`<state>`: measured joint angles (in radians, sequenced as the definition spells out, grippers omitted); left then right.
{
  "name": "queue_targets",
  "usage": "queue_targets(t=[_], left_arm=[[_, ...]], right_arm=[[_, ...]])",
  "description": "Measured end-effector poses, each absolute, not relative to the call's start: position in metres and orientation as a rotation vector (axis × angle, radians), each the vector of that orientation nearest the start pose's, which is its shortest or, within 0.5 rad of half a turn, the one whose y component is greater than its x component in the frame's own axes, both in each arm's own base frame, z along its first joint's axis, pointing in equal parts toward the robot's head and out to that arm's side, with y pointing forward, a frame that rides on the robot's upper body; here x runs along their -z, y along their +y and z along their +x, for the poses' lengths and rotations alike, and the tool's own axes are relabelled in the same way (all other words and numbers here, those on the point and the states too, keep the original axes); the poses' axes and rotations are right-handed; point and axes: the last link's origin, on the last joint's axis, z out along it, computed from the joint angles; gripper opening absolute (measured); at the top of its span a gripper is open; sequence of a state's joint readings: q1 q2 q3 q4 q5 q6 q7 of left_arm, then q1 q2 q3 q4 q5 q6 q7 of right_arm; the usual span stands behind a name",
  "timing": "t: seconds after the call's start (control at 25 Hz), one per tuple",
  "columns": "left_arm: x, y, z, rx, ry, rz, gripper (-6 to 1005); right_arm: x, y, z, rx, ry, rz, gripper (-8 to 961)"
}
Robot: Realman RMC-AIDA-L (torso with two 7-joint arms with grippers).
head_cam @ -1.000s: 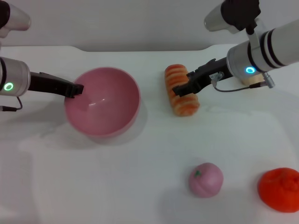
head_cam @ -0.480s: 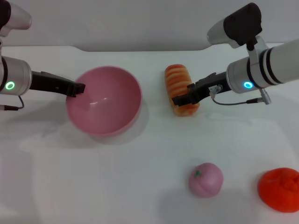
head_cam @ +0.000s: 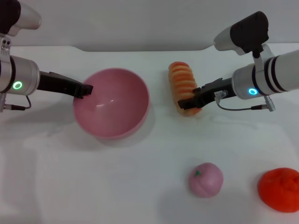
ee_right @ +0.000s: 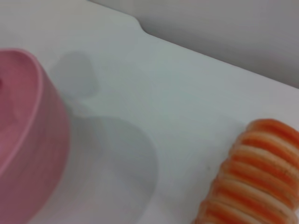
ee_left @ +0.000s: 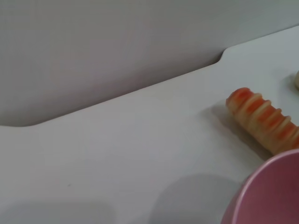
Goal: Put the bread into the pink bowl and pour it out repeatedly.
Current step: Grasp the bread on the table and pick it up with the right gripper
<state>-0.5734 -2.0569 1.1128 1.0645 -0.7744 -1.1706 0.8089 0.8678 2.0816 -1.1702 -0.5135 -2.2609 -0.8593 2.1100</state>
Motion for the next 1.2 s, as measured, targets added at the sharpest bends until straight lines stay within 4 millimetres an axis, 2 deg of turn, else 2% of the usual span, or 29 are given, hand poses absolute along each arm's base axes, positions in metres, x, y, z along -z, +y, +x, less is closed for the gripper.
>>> queue_targets(t=[0.68,0.88,1.2], left_arm=[[-0.013,0.393,-0.234,0.046,-1.071,-2.42,33],[-0.013,0.39,-0.235,0.051,-1.08,-2.425,33],[-0.014,0.389,-0.235,0.056,-1.087,-2.429,33]], right_arm=[[0.067,0.426,0.219,0.024,0.959,-2.496,662],[0.07,0.424,0.219,0.049,0.932,-2.513,519],[0.073,0.421,0.219,0.079,0.905,-2.53,476]])
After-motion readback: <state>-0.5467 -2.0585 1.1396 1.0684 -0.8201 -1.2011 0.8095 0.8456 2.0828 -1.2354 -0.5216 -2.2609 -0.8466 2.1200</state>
